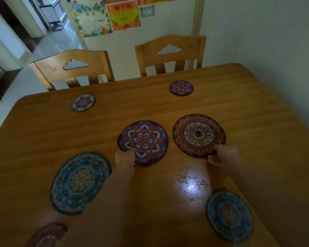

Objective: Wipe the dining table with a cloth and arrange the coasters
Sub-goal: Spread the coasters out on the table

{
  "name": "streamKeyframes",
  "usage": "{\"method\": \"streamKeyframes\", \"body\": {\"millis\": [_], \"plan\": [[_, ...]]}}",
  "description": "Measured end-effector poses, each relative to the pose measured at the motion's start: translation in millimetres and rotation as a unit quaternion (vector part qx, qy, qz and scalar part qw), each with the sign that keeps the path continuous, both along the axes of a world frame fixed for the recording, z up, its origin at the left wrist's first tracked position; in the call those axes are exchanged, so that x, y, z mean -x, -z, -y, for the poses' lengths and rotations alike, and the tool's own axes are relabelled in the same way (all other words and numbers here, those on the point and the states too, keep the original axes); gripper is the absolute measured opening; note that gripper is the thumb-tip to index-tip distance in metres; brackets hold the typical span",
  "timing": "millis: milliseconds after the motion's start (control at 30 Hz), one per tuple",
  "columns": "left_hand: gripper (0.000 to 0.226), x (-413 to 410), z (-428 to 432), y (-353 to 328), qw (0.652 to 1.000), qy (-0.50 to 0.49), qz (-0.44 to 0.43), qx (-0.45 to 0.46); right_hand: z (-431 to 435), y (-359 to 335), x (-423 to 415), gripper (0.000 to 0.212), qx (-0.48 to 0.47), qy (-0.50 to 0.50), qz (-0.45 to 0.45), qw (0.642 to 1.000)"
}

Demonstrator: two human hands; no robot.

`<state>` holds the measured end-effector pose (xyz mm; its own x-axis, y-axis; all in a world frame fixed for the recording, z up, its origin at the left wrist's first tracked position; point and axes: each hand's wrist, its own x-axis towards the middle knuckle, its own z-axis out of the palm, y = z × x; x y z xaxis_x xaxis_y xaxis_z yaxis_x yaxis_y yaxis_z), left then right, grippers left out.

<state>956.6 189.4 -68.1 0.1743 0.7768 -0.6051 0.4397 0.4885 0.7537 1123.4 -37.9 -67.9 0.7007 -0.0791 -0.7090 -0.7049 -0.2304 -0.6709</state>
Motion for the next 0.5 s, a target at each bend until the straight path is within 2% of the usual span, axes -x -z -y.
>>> {"method": "streamKeyframes", "body": {"millis": [100, 167, 233, 367, 433, 500], "plan": [[0.049, 4, 5, -6, 1.000, 0.018, 0.009, -0.001, 0, 3, 15, 0.010, 0.017, 0.020, 0.009, 1.000], [0.046, 11, 8, -10, 1.000, 0.024, 0.016, -0.006, -8, 2, 31, 0.006, 0.003, -0.020, 0.030, 0.999], [0.038, 22, 9, -14, 0.999, 0.032, 0.025, -0.007, -22, -2, 54, 0.014, -0.023, -0.080, 0.040, 0.996], [0.021, 46, 4, -20, 0.996, 0.087, 0.020, -0.025, -59, -14, 96, 0.015, -0.092, -0.107, -0.036, 0.989], [0.009, 62, -6, -20, 0.991, 0.124, 0.003, -0.058, -77, -16, 110, 0.005, -0.099, -0.134, -0.064, 0.984], [0.016, 76, -16, -23, 0.981, 0.160, -0.032, -0.106, -91, -17, 119, 0.009, -0.116, -0.144, -0.064, 0.981]]}}
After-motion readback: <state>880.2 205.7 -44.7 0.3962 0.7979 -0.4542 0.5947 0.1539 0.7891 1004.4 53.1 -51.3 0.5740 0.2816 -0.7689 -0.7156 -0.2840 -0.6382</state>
